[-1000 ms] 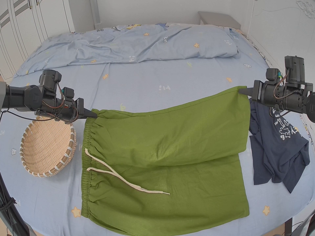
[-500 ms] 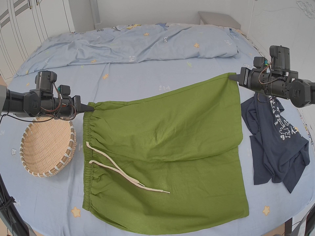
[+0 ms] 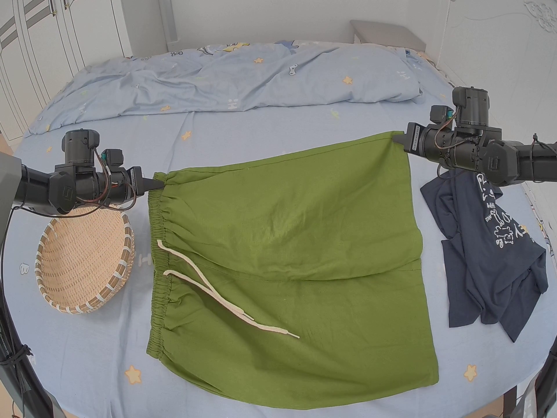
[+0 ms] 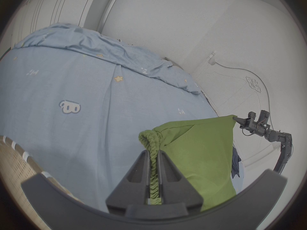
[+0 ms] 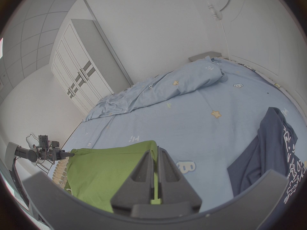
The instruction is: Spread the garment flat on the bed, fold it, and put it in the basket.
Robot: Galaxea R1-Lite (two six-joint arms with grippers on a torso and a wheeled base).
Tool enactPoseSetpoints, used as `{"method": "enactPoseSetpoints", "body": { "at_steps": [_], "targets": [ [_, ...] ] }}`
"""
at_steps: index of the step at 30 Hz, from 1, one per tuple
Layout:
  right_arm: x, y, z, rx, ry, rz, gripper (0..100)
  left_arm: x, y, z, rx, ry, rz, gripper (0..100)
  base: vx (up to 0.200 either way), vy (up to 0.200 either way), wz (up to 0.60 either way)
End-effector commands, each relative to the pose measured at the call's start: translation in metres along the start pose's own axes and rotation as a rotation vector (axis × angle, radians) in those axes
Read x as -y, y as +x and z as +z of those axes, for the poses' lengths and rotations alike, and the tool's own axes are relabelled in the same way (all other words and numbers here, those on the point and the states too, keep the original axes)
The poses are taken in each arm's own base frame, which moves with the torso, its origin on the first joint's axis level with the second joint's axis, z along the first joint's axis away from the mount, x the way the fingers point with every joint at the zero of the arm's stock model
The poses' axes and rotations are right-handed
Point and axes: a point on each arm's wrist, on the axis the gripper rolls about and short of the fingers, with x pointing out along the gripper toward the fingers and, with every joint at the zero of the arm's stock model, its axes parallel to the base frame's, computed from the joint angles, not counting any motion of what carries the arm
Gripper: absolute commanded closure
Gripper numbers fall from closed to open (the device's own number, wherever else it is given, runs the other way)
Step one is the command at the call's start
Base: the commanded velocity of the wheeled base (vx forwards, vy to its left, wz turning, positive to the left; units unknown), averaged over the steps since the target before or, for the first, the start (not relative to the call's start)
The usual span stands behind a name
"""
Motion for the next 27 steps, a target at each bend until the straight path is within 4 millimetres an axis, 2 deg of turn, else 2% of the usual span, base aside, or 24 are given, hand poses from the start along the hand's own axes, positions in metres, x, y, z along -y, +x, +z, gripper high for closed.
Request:
{"method": "enactPoseSetpoints", "body": {
  "at_steps": [1,7,16,27],
  "targets": [
    [0.008,0.019,-0.007,-0.015,0.006,-0.012,100,-0.011,0.013,-0.01,-0.011,-0.008,0.002,100,0.0,0.0,0.0],
    [0.023,0.035,-0.006,0.006,0.012,-0.039,100,-0.011,0.017,-0.009,-0.006,0.0,-0.004,100,0.0,0.0,0.0],
    [0.044,0.044,-0.006,0.018,0.021,-0.084,100,-0.012,0.027,0.001,0.021,0.022,-0.012,100,0.0,0.0,0.0],
    [0.05,0.059,-0.016,-0.005,0.025,-0.087,100,-0.014,0.037,0.001,0.031,0.028,0.036,100,0.0,0.0,0.0]
  ]
}}
